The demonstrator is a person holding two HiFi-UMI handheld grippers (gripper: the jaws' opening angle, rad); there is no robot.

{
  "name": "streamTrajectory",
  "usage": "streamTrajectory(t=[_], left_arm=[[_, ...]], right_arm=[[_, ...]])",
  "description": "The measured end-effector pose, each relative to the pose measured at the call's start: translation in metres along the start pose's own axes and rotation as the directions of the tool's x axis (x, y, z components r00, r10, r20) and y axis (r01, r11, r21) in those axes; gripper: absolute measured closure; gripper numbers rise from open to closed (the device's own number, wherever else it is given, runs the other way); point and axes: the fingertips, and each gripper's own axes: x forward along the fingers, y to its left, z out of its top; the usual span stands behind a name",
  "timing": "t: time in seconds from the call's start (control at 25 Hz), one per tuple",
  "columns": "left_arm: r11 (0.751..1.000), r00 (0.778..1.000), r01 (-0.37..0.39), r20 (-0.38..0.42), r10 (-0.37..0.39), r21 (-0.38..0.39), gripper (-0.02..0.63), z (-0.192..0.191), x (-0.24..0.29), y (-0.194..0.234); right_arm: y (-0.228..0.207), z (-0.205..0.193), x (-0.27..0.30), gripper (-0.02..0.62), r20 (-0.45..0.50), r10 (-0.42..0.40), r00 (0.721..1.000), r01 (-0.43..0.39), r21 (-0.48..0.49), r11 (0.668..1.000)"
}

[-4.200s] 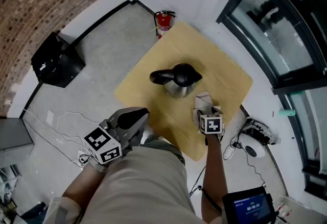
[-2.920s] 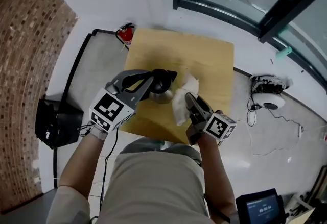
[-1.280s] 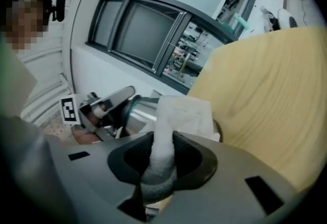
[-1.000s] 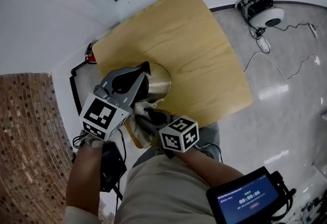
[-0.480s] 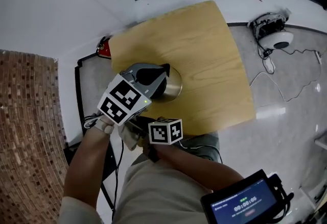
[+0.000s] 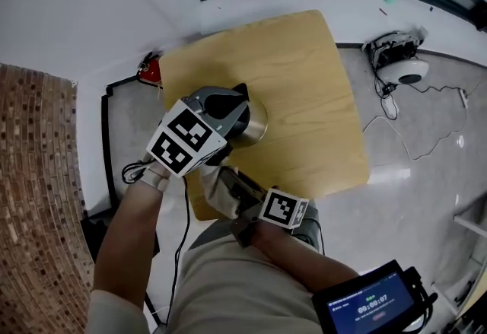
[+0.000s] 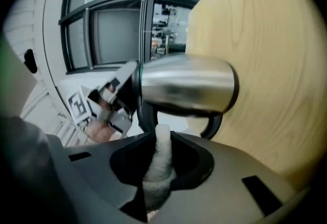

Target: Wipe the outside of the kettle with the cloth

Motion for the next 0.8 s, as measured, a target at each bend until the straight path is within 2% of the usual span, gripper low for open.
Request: streamTrajectory(t=[0.04, 0.12, 0.2, 0.24, 0.32, 0.4, 0.44, 0.52, 0.6, 0.72, 0.8], left_arm=[[1.000, 1.000, -0.009, -0.008, 0.009, 0.000, 0.607, 0.000, -0.001, -0.001], [1.000, 0.999, -0.031, -0.012, 0.031, 0.006, 0.607, 0.000, -0.003, -0.002], [0.998, 0.998, -0.055, 0.005, 0.055, 0.013, 0.607, 0.001, -0.005, 0.000], [0.998, 0.998, -0.065, 0.013, 0.064, 0.019, 0.607, 0.001, -0.005, 0.000], [0.997, 0.997, -0.070, 0.018, 0.070, 0.028, 0.607, 0.002, -0.004, 0.001], [0.997, 0.997, -0.071, 0.023, 0.070, 0.031, 0.607, 0.003, -0.004, 0.001], [0.997, 0.997, -0.072, 0.026, 0.072, 0.031, 0.607, 0.002, -0.005, 0.001], [0.997, 0.997, -0.078, 0.029, 0.077, 0.030, 0.607, -0.001, -0.007, 0.001], [0.996, 0.996, -0.085, 0.030, 0.084, 0.031, 0.607, -0.003, -0.008, 0.000], [0.995, 0.996, -0.090, 0.031, 0.089, 0.032, 0.607, -0.004, -0.007, -0.002], [0.995, 0.995, -0.097, 0.032, 0.096, 0.035, 0.607, -0.005, -0.008, -0.001]], right_arm=[[-0.004, 0.024, -0.014, 0.518, 0.066, -0.015, 0.998, 0.017, -0.025, 1.000], [-0.022, 0.072, -0.044, 0.525, 0.204, -0.067, 0.977, 0.069, -0.001, 0.998], [-0.033, 0.108, -0.067, 0.526, 0.276, -0.110, 0.955, 0.114, 0.001, 0.993], [-0.025, 0.122, -0.072, 0.526, 0.299, -0.083, 0.951, 0.102, -0.049, 0.994], [0.007, 0.143, -0.070, 0.526, 0.342, 0.043, 0.939, 0.018, -0.174, 0.985], [0.029, 0.152, -0.056, 0.526, 0.354, 0.130, 0.926, -0.041, -0.249, 0.968], [0.030, 0.150, -0.047, 0.525, 0.337, 0.130, 0.933, -0.034, -0.277, 0.960], [0.022, 0.140, -0.029, 0.525, 0.287, 0.080, 0.955, 0.037, -0.378, 0.925], [0.013, 0.134, -0.023, 0.525, 0.280, 0.051, 0.959, 0.090, -0.469, 0.879], [-0.008, 0.141, -0.026, 0.525, 0.314, 0.021, 0.949, 0.127, -0.444, 0.887], [-0.029, 0.144, -0.023, 0.525, 0.316, -0.048, 0.948, 0.197, -0.460, 0.866]])
